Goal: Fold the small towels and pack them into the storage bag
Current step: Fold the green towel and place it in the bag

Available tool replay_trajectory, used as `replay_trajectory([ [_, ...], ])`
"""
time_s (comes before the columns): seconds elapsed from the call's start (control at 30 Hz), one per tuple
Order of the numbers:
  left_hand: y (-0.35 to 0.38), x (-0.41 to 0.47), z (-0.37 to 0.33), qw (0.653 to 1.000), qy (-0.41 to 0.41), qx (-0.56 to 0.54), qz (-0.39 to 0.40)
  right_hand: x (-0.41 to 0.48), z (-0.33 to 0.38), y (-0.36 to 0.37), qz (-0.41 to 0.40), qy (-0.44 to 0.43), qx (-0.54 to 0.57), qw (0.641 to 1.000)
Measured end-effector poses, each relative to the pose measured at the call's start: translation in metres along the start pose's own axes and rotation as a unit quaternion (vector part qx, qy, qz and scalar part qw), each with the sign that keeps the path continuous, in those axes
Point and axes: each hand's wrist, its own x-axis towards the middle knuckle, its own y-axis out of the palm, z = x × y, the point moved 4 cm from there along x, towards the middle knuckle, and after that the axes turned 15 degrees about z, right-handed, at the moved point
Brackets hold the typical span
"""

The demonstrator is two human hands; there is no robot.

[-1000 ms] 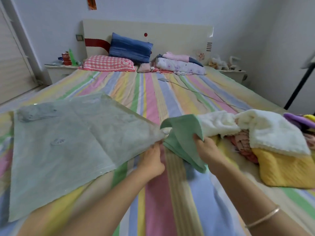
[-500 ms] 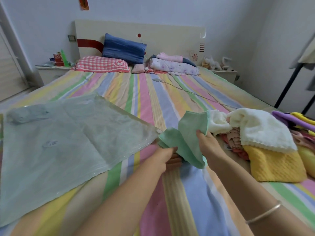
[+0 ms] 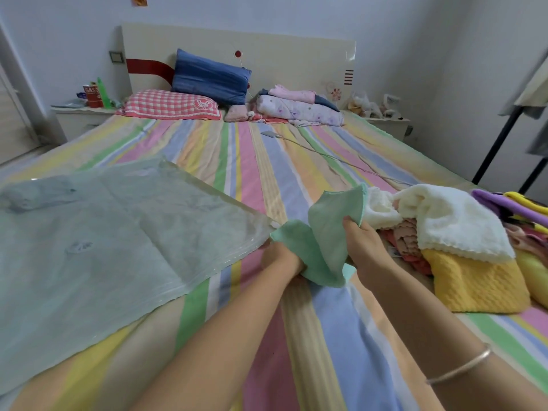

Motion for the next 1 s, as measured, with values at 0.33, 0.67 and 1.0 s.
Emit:
replay_trajectory([
  [0.33,-0.102,-0.119,0.088,0.980,0.063,-0.187,-0.024,-0.049,0.024,0.118,0.146,-0.080,-0.172,0.971],
  [0.67,-0.228,-0.201,0.226,0.983,-0.035,0.052,-0.174,-0.058,-0.011,0.210,0.199,-0.091,-0.352,0.910],
  [1.0,-0.226,-0.192,0.232,0.931,-0.021,-0.306,-0.199,-0.047,-0.047,0.226,0.232,0.047,-0.281,0.930],
])
